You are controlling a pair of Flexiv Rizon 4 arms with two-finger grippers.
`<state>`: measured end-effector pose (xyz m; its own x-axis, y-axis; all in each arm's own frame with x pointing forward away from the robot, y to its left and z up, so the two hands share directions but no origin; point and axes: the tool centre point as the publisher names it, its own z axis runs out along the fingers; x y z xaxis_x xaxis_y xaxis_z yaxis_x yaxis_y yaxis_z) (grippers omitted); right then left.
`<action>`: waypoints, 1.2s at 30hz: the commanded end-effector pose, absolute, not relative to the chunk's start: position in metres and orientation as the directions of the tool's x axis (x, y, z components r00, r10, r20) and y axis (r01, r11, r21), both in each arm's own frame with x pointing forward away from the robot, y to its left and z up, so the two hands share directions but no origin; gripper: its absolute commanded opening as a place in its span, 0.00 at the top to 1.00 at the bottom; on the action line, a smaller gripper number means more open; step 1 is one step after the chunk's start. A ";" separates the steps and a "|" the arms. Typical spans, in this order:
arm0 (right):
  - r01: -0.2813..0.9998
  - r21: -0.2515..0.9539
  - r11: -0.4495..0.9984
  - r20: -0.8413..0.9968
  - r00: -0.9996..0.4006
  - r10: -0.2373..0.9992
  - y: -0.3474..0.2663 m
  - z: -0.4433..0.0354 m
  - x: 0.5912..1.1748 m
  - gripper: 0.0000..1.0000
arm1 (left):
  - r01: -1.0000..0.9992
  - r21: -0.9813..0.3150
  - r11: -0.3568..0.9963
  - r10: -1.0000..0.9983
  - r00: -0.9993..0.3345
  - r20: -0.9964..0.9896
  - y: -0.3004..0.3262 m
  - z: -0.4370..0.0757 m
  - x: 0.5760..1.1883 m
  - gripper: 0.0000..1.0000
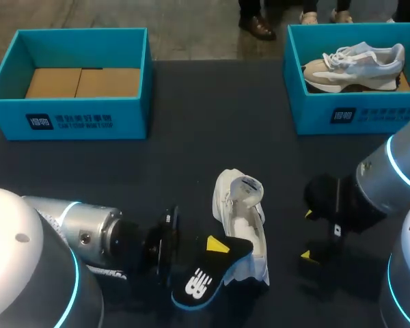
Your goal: Take the shoe out of the shoebox, open the shoe tongue, remove and reinsert the insole, then place the shoe into the shoebox
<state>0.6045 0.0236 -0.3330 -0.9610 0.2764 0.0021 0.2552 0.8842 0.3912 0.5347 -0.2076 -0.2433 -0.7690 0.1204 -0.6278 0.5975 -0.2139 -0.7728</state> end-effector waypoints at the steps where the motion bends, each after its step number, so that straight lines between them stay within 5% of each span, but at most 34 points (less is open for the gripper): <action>1: 0.238 0.394 0.888 -0.011 -0.965 0.263 0.022 -0.338 0.598 0.00 | 0.589 -0.779 -0.216 0.105 -0.779 -0.618 -0.217 -0.248 0.542 1.00; 36: 0.220 0.378 0.899 0.003 -0.972 0.237 0.025 -0.342 0.597 0.00 | 0.571 -0.784 -0.243 0.119 -0.785 -0.608 -0.242 -0.270 0.562 1.00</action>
